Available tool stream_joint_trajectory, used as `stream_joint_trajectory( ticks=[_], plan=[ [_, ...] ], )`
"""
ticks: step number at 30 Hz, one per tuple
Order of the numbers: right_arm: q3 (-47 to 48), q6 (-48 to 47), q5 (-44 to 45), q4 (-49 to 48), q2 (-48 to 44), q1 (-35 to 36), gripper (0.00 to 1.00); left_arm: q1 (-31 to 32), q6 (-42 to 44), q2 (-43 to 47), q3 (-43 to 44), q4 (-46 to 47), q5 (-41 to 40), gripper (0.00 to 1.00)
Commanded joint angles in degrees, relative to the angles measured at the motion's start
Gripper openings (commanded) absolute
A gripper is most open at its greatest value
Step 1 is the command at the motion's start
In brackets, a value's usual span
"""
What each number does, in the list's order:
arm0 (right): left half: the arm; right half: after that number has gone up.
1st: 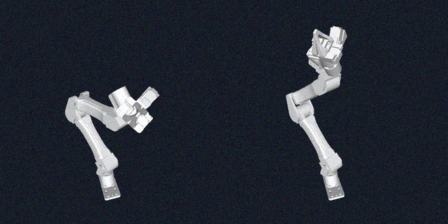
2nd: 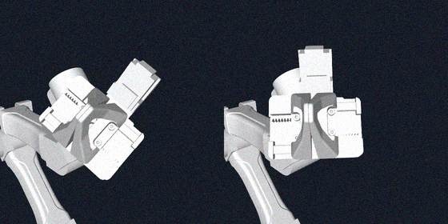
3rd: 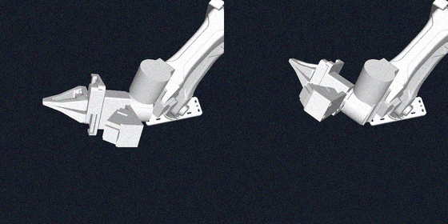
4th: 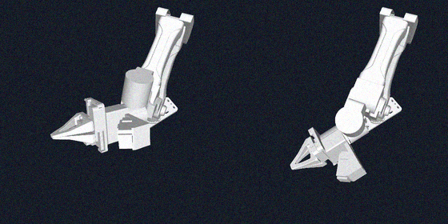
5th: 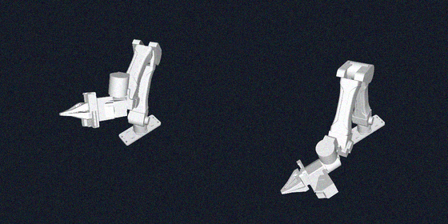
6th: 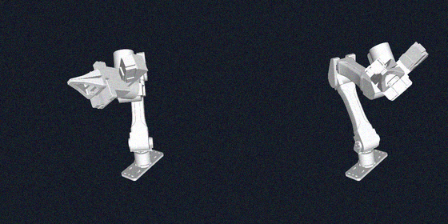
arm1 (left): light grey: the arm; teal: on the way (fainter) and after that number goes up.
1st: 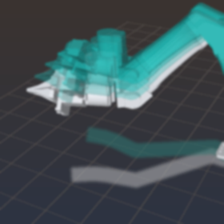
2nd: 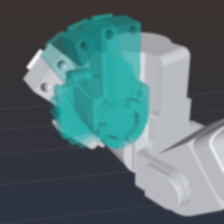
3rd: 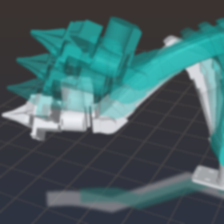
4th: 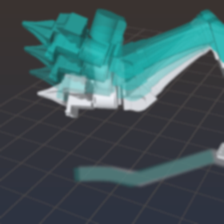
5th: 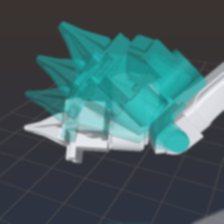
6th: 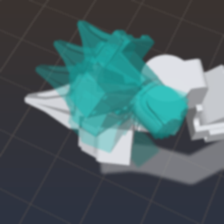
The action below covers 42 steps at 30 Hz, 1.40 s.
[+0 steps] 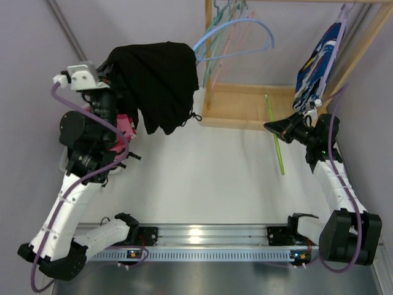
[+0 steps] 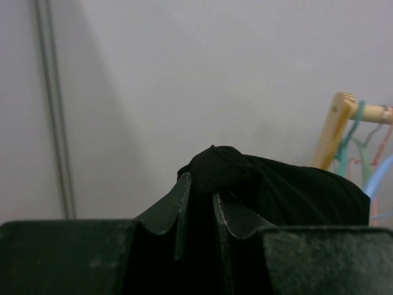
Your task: Remove the trousers from the hanger
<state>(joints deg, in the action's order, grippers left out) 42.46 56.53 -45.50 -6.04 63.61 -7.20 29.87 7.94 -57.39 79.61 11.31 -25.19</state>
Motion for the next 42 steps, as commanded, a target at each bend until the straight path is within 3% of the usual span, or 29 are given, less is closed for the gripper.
stream_joint_trajectory(
  ticks=[1, 9, 12, 15, 22, 29, 34, 42],
  plan=[
    [3.8, -1.5, 0.8, -3.4, 0.3, -0.6, 0.0, -7.5, -7.7, 6.1, 0.1, -2.9, -1.6, 0.0],
    [5.8, -1.2, 1.3, -3.6, 2.4, 0.0, 0.0, -24.6, -14.0, 13.8, -1.5, -13.2, -5.5, 0.0],
    [6.1, -1.2, 1.4, -3.6, 2.8, 0.3, 0.0, -32.4, -12.0, 16.7, -3.1, -14.7, -6.7, 0.0],
    [6.4, -1.2, 1.3, -3.4, 3.3, 0.7, 0.0, -36.2, -8.5, 18.3, -4.6, -15.6, -11.0, 0.0],
    [7.8, -1.3, 1.4, -3.2, 4.6, 1.1, 0.0, -40.9, 1.4, 19.4, -9.5, -12.1, -17.3, 0.0],
    [8.7, -1.2, 1.3, -2.9, 5.6, 1.4, 0.0, -41.9, 10.8, 17.7, -16.0, -4.2, -16.8, 0.0],
    [9.7, -1.5, 1.2, -2.6, 6.2, 1.4, 0.0, -41.9, 13.3, 10.3, -19.7, 3.5, -12.8, 0.0],
    [10.8, -1.3, 1.6, -2.7, 4.9, 1.4, 0.0, -41.9, 6.8, -8.2, -18.5, 15.6, -8.6, 0.0]
  ],
)
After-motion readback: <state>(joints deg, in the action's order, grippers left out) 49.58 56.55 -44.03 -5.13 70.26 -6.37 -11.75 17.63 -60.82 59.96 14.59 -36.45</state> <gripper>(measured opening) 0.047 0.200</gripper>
